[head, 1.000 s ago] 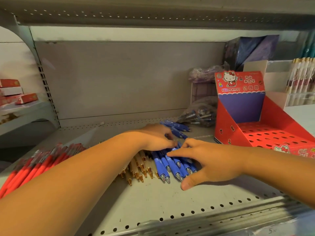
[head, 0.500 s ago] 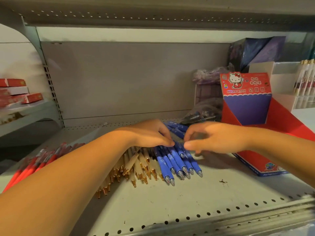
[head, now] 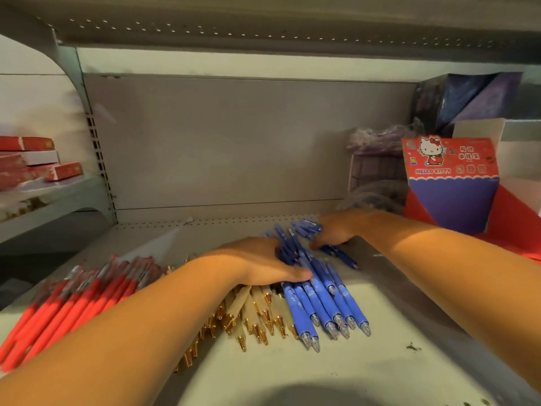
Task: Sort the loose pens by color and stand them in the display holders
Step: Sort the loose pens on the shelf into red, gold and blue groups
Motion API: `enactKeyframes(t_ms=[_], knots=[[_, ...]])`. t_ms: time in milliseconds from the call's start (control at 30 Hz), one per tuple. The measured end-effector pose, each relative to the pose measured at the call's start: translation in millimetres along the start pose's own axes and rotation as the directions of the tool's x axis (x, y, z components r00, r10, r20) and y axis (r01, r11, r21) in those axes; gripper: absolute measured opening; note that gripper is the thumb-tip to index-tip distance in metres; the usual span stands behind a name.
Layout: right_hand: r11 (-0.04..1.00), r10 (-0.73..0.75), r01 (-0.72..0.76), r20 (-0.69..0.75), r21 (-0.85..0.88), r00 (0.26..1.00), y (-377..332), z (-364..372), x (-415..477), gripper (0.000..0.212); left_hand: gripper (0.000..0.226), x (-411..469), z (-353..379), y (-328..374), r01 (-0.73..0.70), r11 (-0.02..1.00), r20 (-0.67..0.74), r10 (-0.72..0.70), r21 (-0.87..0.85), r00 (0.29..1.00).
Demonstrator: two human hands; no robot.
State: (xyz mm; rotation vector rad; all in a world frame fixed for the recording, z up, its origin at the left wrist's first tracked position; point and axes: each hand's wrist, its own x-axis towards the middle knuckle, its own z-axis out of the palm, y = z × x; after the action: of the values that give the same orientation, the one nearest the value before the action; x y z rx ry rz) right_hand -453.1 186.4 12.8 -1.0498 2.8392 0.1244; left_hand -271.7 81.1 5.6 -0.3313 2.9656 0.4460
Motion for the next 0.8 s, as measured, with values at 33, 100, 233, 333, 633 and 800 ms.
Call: enactKeyframes(t_ms=[33,100,233,333,633,800], knots=[[1.0,-0.001,0.001,0.01,-0.01,1.0,0,2,7,0.049,0.075,0,0,0,-0.003,1.0,0.007,0.003,-0.017,1.0],[1.0,0.006,-0.006,-0.01,-0.001,1.0,-2,3,17,0.036,0.082,-1,0,-1,0.009,0.999,0.014,-0.008,-0.052,1.0],[0.999,-0.004,0.003,-0.043,-0.041,0.999,-9,6,23,0.034,0.087,-4,-2,-7,0.026,0.999,-0.004,-0.026,-0.04,1.0],[0.997,-0.004,0.005,0.013,-0.082,1.0,-12,5,24,0.059,0.081,-6,-1,-8,0.008,0.998,-0.019,-0.009,-0.055,1.0],[0.994,0.048,-0.042,0.049,-0.104,0.998,-20,0,14,0.028,0.075,-8,-2,-6,-0.005,0.999,-0.012,0.004,-0.05,1.0],[0.994,0.08,-0.084,0.056,0.065,0.995,-19,-5,-4,0.027,0.077,-8,-3,-5,0.009,1.0,-0.016,-0.009,-0.023,1.0]])
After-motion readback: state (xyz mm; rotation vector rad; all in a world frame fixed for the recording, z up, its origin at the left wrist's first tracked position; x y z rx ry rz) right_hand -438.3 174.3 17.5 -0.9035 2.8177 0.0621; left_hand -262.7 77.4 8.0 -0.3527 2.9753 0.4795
